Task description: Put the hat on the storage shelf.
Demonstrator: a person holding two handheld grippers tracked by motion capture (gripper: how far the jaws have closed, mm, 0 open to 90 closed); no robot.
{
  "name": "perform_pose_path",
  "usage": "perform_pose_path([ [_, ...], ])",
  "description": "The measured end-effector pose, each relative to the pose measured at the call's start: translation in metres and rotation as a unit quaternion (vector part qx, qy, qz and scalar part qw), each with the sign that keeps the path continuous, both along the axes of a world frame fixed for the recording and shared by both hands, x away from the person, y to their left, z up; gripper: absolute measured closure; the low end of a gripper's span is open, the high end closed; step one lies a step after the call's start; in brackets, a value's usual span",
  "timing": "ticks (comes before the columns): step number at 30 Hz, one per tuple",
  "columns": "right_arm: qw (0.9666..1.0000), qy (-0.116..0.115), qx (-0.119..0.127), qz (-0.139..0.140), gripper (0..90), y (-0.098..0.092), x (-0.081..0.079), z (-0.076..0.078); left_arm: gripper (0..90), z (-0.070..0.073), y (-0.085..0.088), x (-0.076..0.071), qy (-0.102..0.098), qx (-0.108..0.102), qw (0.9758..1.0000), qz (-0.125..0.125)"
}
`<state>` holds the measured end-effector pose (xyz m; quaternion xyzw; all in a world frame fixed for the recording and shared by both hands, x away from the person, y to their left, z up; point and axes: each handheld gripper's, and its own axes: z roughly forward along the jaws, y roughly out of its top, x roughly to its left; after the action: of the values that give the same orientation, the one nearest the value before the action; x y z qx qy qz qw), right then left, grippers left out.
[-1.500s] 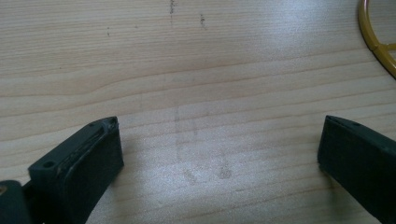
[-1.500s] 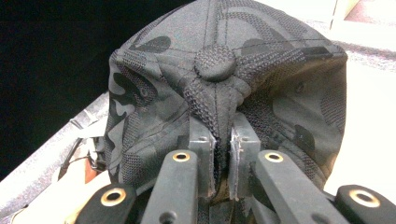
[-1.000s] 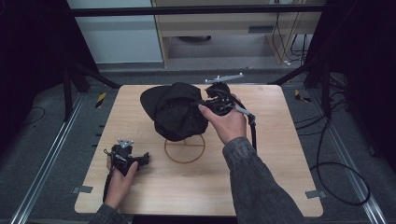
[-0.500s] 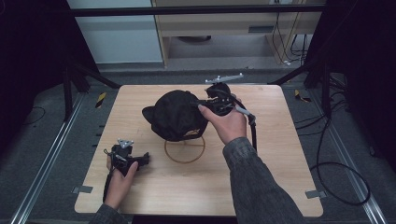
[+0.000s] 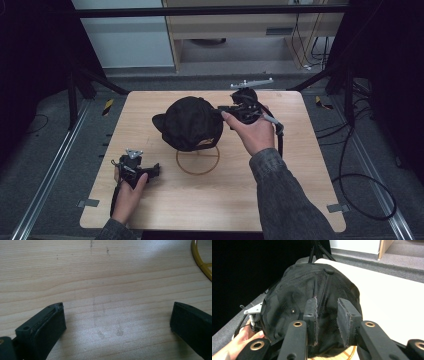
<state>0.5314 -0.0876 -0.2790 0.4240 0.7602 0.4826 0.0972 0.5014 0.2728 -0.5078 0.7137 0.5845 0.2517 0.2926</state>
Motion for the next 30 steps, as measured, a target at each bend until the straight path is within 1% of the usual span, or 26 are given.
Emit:
perform_pose_path([
  [2, 1.0000, 0.000, 0.002, -0.002, 69.5, -0.006, -0.004, 0.001, 0.0, 0.000, 0.000, 0.000, 0.000, 0.000, 1.0000, 0.000],
  [9, 1.0000, -0.004, 0.002, -0.003, 69.0, -0.016, -0.010, 0.004, 0.0, 0.000, 0.000, 0.000, 0.000, 0.000, 1.0000, 0.000],
  [19, 0.9999, -0.008, 0.005, -0.009, 65.4, -0.031, -0.020, 0.009, 0.0, 0.000, 0.000, 0.000, -0.001, 0.000, 1.0000, 0.000],
  [20, 0.9999, -0.009, 0.006, -0.010, 64.0, -0.035, -0.021, 0.009, 0.0, 0.000, 0.000, 0.000, -0.001, 0.000, 1.0000, 0.000],
  [22, 0.9999, -0.007, 0.007, -0.013, 63.3, -0.037, -0.022, 0.009, 0.0, 0.000, 0.000, 0.000, -0.001, 0.000, 1.0000, 0.000],
  [26, 0.9996, -0.008, 0.011, -0.025, 58.4, -0.049, -0.025, 0.010, 0.0, 0.000, 0.000, 0.000, -0.001, 0.000, 1.0000, 0.000],
  [27, 0.9996, -0.008, 0.011, -0.025, 58.4, -0.049, -0.025, 0.010, 0.0, 0.000, 0.000, 0.000, -0.001, 0.000, 1.0000, 0.000],
  [28, 0.9994, -0.008, 0.012, -0.032, 56.2, -0.054, -0.025, 0.010, 0.0, 0.000, 0.000, 0.000, -0.001, 0.000, 1.0000, 0.000],
  [30, 0.9993, -0.006, 0.014, -0.035, 55.5, -0.056, -0.026, 0.010, 0.0, 0.000, 0.000, 0.000, -0.001, 0.000, 1.0000, 0.000],
])
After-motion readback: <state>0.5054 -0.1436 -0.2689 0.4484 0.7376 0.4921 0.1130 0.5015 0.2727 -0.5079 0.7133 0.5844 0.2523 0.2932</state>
